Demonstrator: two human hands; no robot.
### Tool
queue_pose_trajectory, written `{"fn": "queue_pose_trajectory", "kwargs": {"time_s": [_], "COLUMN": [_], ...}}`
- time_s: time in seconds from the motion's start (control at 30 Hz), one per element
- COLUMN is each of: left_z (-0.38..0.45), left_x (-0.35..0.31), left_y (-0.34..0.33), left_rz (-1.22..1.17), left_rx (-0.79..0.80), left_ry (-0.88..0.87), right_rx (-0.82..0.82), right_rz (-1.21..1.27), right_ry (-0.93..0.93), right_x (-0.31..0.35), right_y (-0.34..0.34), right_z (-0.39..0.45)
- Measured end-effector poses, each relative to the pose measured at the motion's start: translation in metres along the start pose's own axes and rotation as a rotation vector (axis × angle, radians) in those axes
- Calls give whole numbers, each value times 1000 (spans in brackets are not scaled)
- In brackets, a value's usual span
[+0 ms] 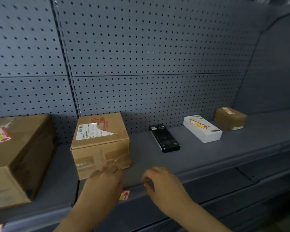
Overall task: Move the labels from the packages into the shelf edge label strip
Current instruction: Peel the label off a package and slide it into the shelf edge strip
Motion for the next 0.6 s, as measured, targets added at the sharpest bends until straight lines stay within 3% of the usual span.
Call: {"fn": "queue_pose_trajectory", "kwargs": {"time_s": [0.23,0.6], "left_z": [32,106], "left_x": [-32,-129], "left_y": [11,-8], "left_rz": [-53,-128], "left_rx": [-22,6], "left_ry": [-109,-199], "right_rx": [-88,-226], "right_rz": [-32,-69], "right_ry": [-86,-246], "right_x": [-16,-109], "right_y": [39,120], "right_z": [-4,-27]}}
Point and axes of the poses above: each hand's wrist, its own z-axis towards the middle knuckle, its own y-axis out of the back of the hand, x = y × z, the point moved 6 cm from there along z, towards the middle knuckle, and after that the axes turned 12 degrees about -x, right-handed, at the moved point
